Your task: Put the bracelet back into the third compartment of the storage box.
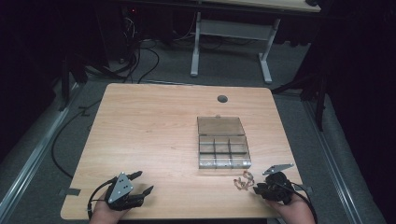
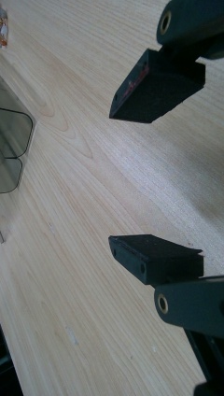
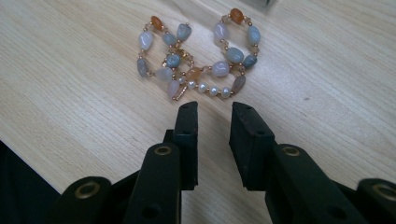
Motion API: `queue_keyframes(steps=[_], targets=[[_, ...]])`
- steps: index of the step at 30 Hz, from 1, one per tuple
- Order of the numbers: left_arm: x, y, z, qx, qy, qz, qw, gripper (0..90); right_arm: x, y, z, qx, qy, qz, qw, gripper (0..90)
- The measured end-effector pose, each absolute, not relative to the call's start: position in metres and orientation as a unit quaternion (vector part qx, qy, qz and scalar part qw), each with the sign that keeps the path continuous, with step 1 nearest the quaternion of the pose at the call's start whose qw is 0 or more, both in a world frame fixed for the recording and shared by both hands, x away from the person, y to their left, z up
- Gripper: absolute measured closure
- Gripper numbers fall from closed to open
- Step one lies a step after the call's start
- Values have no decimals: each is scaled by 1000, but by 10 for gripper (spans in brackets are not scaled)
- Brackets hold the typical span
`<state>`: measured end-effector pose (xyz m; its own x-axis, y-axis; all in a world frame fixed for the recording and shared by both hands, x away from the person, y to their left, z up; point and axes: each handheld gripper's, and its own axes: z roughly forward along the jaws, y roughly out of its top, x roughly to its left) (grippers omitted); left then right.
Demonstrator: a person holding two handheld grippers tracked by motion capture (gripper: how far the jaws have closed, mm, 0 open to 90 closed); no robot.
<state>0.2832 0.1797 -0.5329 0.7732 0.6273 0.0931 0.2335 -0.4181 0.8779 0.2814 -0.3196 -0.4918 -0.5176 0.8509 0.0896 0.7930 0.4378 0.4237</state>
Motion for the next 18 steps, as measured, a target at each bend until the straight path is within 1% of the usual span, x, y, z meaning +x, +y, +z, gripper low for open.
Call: queue_keyframes(steps=[4, 11, 18], targets=[[283, 180, -533, 816, 263, 209, 471, 333, 288, -316, -491, 493, 848, 189, 48, 709], [283, 180, -533, 817, 261, 209, 470, 333, 298, -310, -482, 492, 855, 156, 40, 661], [283, 179, -533, 818, 259, 210, 469, 334, 305, -300, -475, 485, 865, 122, 35, 561]])
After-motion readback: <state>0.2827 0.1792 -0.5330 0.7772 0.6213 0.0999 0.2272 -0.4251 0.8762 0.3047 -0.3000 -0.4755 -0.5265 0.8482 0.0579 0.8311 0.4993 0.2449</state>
